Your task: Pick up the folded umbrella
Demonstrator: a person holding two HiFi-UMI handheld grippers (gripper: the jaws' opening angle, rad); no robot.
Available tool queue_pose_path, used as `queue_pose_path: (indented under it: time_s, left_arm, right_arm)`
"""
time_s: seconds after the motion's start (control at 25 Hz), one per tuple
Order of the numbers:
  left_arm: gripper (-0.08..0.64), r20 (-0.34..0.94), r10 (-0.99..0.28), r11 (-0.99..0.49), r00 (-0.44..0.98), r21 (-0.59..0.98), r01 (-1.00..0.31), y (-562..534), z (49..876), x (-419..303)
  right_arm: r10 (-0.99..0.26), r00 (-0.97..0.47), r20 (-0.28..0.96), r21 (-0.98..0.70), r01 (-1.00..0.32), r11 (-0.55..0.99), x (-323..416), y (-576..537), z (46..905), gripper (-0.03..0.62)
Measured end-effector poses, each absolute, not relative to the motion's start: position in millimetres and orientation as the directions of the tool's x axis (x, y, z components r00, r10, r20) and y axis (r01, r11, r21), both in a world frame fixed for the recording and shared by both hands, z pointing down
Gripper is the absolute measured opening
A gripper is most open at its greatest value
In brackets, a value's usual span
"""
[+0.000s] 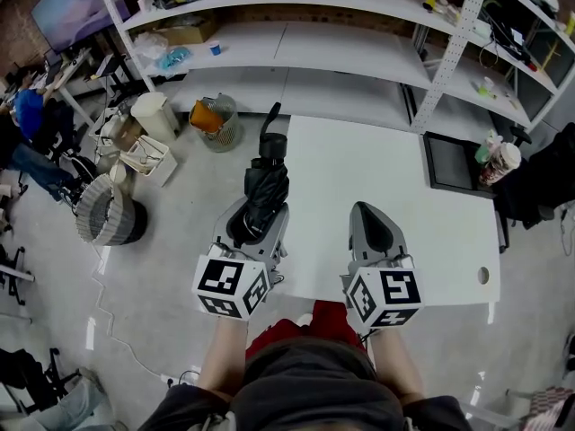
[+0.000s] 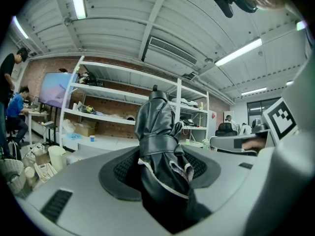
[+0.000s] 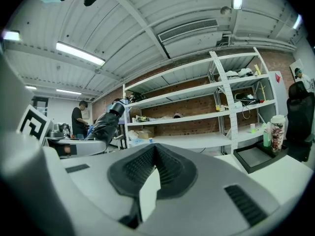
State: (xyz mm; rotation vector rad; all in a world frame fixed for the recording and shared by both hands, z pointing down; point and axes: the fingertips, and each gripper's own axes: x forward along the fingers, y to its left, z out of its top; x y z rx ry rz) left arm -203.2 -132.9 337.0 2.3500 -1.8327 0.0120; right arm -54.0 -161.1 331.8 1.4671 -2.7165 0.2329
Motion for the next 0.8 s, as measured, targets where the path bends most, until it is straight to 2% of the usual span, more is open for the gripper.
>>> queue_pose_path:
  time_s: [0.8]
  left_arm:
    - [0.232, 0.061, -0.963, -0.253, 0.262, 0.125, -0.959, -104.7, 323.9, -201.8]
  right_arm:
    - [-0.815, -0.573, 0.092, -0.108, -0.819, 0.564, -64.7, -134.0, 326.4, 0.018]
